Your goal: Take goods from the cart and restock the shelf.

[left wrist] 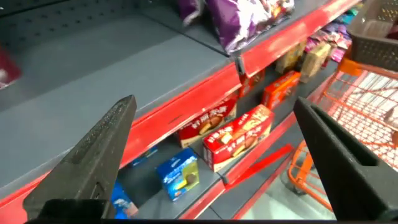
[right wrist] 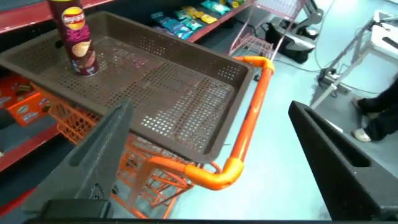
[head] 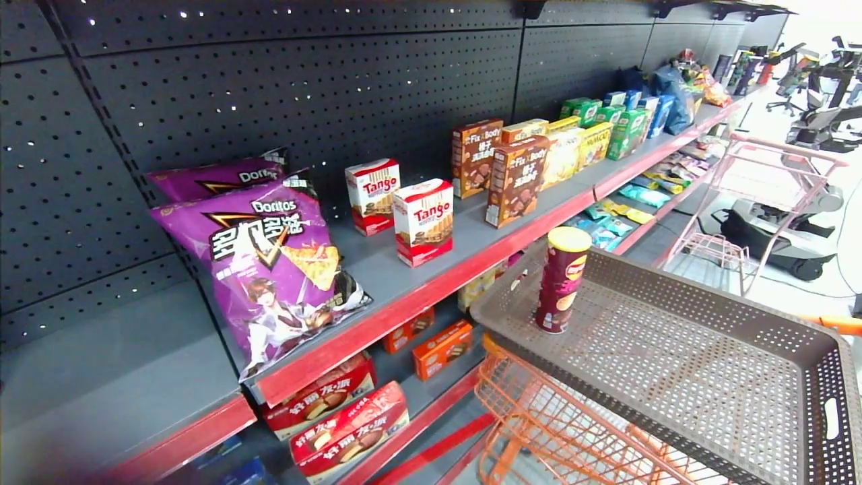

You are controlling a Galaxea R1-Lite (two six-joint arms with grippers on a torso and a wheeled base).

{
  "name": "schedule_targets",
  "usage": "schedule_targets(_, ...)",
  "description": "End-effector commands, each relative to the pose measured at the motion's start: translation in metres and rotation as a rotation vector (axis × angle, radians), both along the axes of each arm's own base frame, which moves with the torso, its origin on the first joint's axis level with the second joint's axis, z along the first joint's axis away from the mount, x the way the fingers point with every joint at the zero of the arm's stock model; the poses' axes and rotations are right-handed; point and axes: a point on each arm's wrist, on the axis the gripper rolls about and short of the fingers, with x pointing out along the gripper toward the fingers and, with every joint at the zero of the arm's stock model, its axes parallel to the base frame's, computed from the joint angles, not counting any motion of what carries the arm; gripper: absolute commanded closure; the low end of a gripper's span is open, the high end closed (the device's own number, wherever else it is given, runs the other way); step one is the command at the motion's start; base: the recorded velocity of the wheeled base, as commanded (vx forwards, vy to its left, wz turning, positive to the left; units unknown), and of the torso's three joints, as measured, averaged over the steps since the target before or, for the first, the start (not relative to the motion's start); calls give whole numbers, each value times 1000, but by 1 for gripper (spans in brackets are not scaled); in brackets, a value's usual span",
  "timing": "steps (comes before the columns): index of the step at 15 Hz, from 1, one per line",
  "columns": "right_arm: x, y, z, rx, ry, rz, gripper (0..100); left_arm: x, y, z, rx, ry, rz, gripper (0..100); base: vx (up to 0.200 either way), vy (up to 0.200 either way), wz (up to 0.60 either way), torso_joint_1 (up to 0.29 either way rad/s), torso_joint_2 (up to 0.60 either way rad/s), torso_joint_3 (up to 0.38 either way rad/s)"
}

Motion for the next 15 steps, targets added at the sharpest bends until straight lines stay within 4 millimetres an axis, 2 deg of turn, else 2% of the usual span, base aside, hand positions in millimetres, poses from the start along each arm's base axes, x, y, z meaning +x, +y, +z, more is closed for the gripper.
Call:
schedule_targets(1, 0, -1, 0, 3, 5, 5, 0, 0, 0, 0, 0, -1, -1, 0, 0, 0, 0, 0, 0, 0)
schedule_targets(2, 0, -1, 0, 1, 5, 7, 0, 0, 0, 0, -2, 0, 1, 0, 0, 0, 0, 0, 0, 0)
schedule_targets(6, 0, -1, -1, 0, 2, 10, 0, 0, 0, 0, 0, 0, -1, 0, 200, 0, 0, -5, 1, 8)
schedule_targets(15, -1, 0, -1, -1, -4, 13, 0, 0, 0, 0, -5, 0, 1, 0, 0, 0, 0, 0, 0, 0)
